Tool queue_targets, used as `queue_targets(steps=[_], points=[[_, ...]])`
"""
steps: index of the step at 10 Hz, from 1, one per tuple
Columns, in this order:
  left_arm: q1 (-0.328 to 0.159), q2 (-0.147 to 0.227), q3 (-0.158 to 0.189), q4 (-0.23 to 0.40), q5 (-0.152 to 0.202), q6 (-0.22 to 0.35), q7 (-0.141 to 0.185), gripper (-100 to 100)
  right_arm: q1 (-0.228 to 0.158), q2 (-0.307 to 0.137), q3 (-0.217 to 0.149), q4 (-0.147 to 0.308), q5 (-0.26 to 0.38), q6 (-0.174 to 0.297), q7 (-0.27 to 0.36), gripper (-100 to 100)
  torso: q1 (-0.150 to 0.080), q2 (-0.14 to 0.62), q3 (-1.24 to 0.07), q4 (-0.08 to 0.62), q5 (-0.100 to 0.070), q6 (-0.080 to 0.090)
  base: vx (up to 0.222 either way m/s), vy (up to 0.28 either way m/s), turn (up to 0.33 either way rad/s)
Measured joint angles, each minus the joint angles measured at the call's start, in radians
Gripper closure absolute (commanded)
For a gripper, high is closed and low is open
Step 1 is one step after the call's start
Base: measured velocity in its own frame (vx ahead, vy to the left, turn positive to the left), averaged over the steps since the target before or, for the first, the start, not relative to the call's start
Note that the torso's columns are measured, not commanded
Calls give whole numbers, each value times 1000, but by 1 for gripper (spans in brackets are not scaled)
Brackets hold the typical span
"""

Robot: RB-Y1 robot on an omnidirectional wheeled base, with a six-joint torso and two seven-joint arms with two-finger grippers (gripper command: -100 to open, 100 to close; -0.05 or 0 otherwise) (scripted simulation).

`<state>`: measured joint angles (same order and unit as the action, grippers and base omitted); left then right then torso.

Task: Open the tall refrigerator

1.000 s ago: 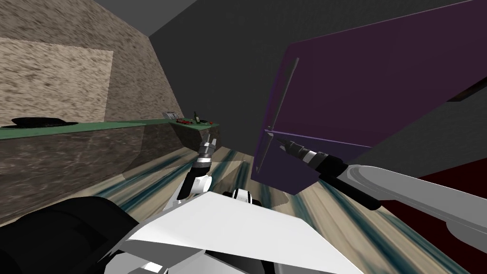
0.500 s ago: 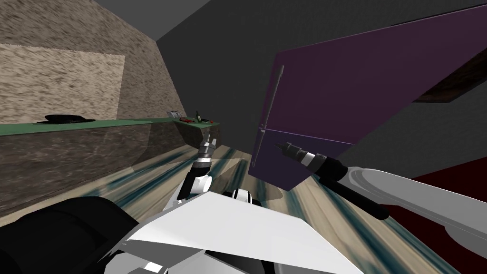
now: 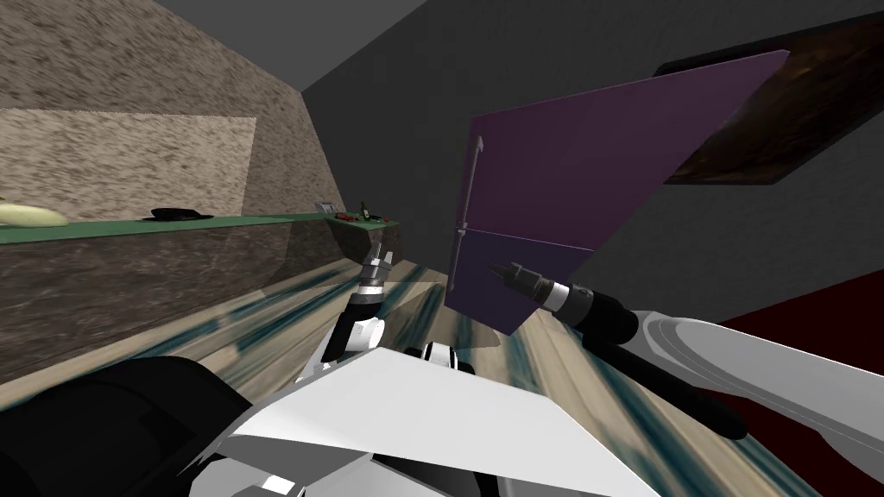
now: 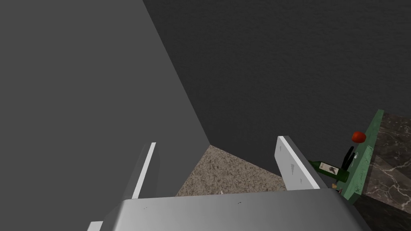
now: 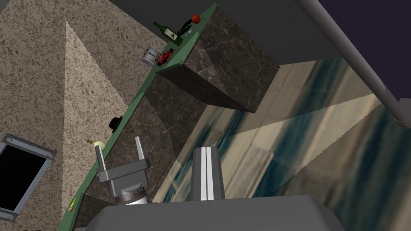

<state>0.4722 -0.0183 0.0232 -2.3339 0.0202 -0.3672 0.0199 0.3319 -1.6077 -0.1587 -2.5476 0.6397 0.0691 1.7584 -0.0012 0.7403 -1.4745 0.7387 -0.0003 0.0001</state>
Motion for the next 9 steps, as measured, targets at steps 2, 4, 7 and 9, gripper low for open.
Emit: queue_targets(steps=[2,4,7,9], points=[[0,0,0,0,0,0,0,0,33,16,-36,-24,2,-29,8,-100,6,-9,-5,-3,1,0,-23,-66,-1],[1,0,0,0,0,0,0,0,50,16,-55,14,-1,-26,3,-100,12,-10,-7,-3,4,-1,71,84,-13],[1,-1,-1,0,0,0,0,0,15,19,-20,86,1,-22,-7,-100,3,-3,-2,-1,1,0,127,166,-26],[1,-1,0,0,0,0,0,0,41,18,-44,113,-1,-12,-16,-100,2,-4,-3,-1,0,0,168,201,-31]])
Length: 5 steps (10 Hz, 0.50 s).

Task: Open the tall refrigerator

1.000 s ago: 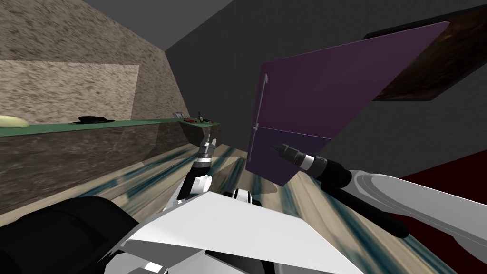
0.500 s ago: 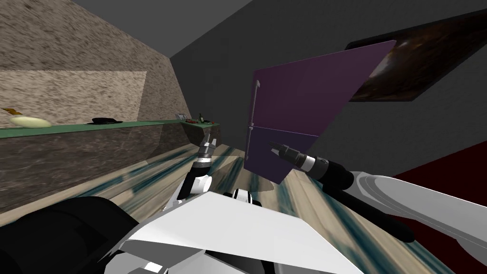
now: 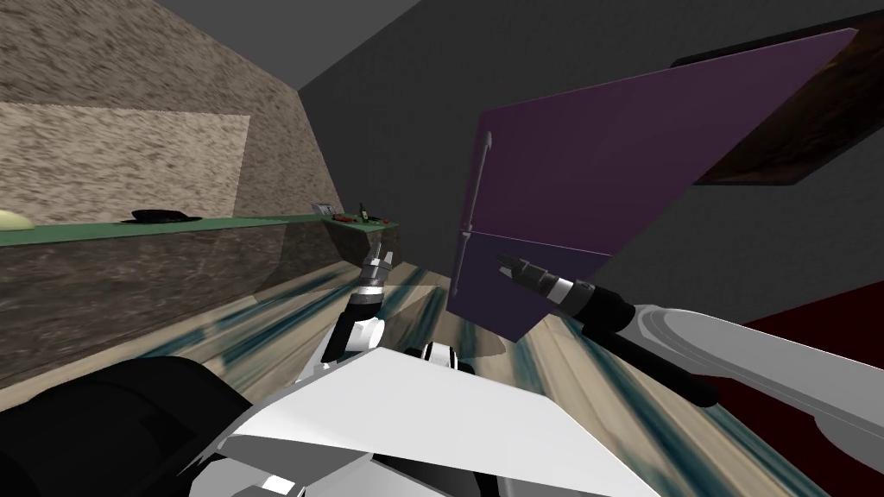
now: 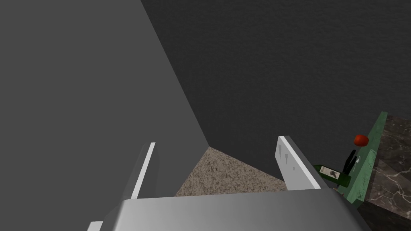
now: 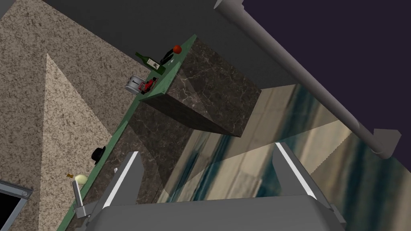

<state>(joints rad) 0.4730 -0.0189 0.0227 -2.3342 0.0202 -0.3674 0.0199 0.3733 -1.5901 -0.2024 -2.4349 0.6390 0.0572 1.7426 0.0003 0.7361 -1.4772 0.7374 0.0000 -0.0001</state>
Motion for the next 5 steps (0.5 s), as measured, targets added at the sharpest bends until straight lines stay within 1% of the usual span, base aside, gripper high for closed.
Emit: queue_targets(steps=[2,3,4,5], points=[[0,0,0,0,0,0,0,0,-33,-14,31,37,-3,17,-10,-100,-1,2,1,1,0,0,144,163,-22],[0,0,0,0,0,0,0,0,-17,-9,21,45,1,20,-10,-100,-3,4,3,1,-1,0,136,126,-29],[0,0,0,0,0,0,0,0,4,-16,1,52,-2,29,-13,-100,-3,3,2,1,-1,0,102,144,-22],[0,0,0,0,0,0,0,0,19,-15,-18,70,-4,27,-16,-100,-1,4,2,1,0,0,67,160,-21]])
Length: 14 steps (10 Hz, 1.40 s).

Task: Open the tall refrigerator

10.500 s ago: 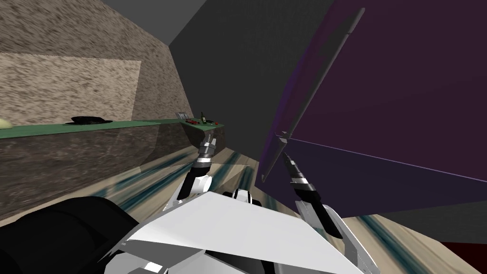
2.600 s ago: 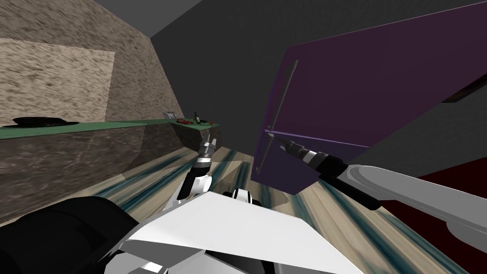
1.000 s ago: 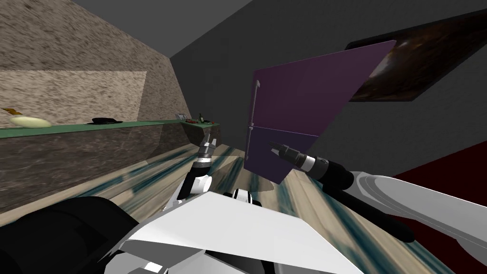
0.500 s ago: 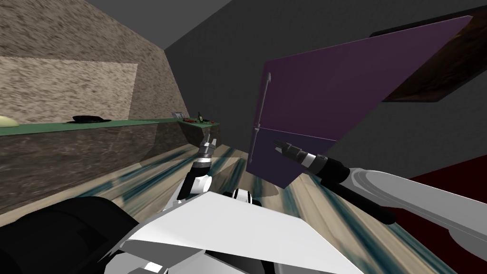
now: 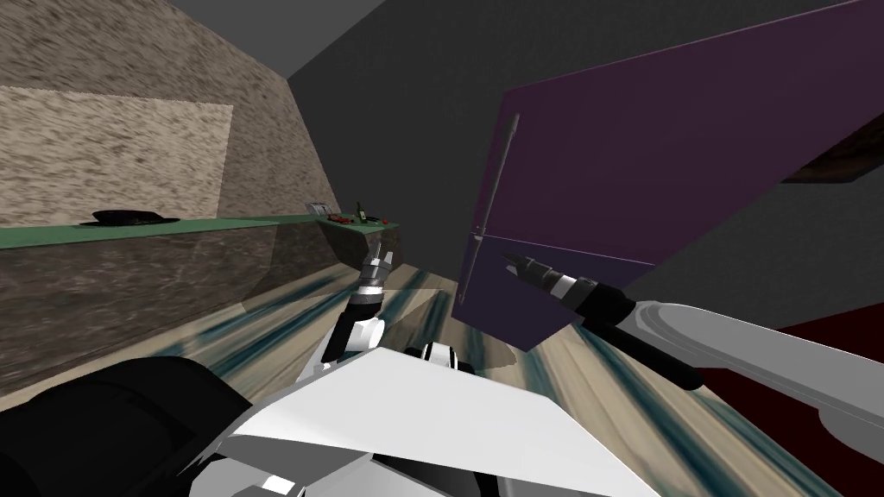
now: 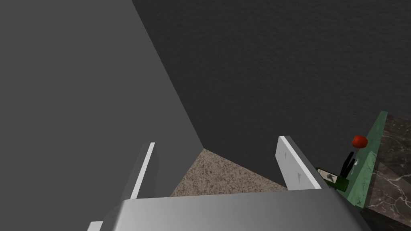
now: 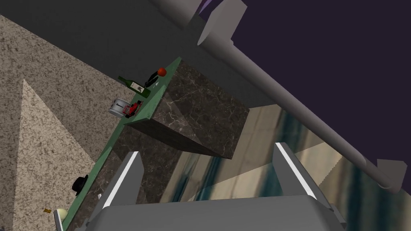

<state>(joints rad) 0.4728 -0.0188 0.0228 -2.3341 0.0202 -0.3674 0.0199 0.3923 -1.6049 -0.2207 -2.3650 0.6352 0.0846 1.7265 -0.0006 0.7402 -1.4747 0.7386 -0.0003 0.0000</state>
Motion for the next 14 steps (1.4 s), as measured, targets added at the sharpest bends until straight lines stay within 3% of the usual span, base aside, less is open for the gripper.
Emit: queue_targets(steps=[3,5,6,11,12,14], points=[[0,0,0,0,0,0,0,0,-13,-6,15,64,1,9,-8,-100,1,-5,-3,-1,1,0,131,168,-27],[0,0,0,0,0,0,0,0,-3,-10,2,110,0,13,-14,-100,3,-5,-3,-1,1,0,166,206,-34],[0,0,0,0,0,0,0,0,-17,-20,17,131,-1,24,-18,-100,1,-3,-2,-1,1,0,125,195,-27],[0,0,0,0,0,0,0,0,-21,-33,31,204,5,51,-20,-100,-5,1,0,0,-1,0,96,127,-16],[0,0,0,0,0,0,0,0,-21,-33,31,203,5,50,-20,100,-6,3,2,1,-2,0,7,7,-9],[-1,1,0,0,0,0,0,0,-27,-28,31,183,7,50,-13,100,0,10,7,2,0,-4,-180,-172,62]])
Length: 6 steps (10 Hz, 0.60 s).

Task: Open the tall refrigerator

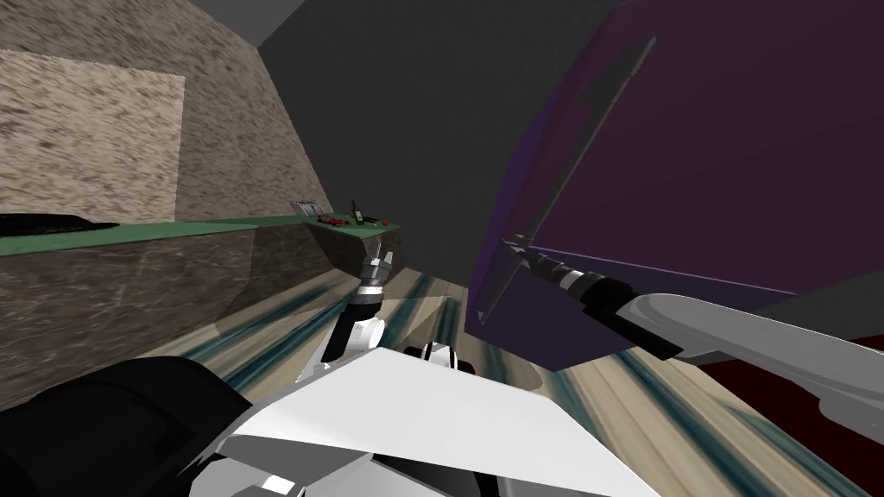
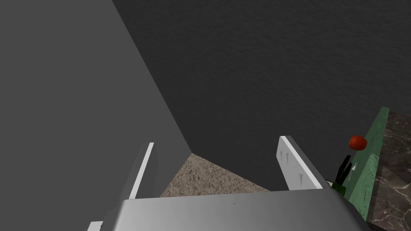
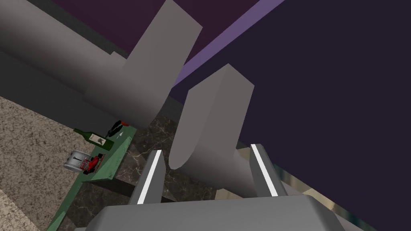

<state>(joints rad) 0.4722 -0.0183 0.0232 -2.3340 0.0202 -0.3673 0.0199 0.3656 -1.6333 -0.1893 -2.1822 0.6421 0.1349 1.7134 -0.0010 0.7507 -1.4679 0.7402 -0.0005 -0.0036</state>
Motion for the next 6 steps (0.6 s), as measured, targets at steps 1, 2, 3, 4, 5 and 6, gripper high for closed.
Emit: queue_targets(steps=[1,2,3,4,5,6], points=[[0,0,0,0,0,0,0,0,11,-6,-11,-24,-5,-6,3,100,-1,-2,0,1,0,3,-170,-214,70],[0,0,0,0,0,0,0,0,17,-1,-17,-47,-4,-22,7,100,-3,-6,-4,2,0,6,-202,-210,41],[0,0,0,0,0,0,0,0,15,6,-12,-77,0,-29,15,100,-3,-8,-5,1,-1,6,-249,-183,49],[0,0,0,0,0,0,0,0,-19,13,16,-90,4,-44,21,100,-2,-9,-6,1,0,6,-266,-169,49],[0,0,0,0,0,0,0,0,18,16,-28,-114,0,-65,25,100,0,-8,-6,2,1,6,-157,-136,12],[0,0,0,0,0,0,0,0,3,17,-13,-123,0,-79,27,100,2,-14,-9,2,3,6,-127,-128,23]])
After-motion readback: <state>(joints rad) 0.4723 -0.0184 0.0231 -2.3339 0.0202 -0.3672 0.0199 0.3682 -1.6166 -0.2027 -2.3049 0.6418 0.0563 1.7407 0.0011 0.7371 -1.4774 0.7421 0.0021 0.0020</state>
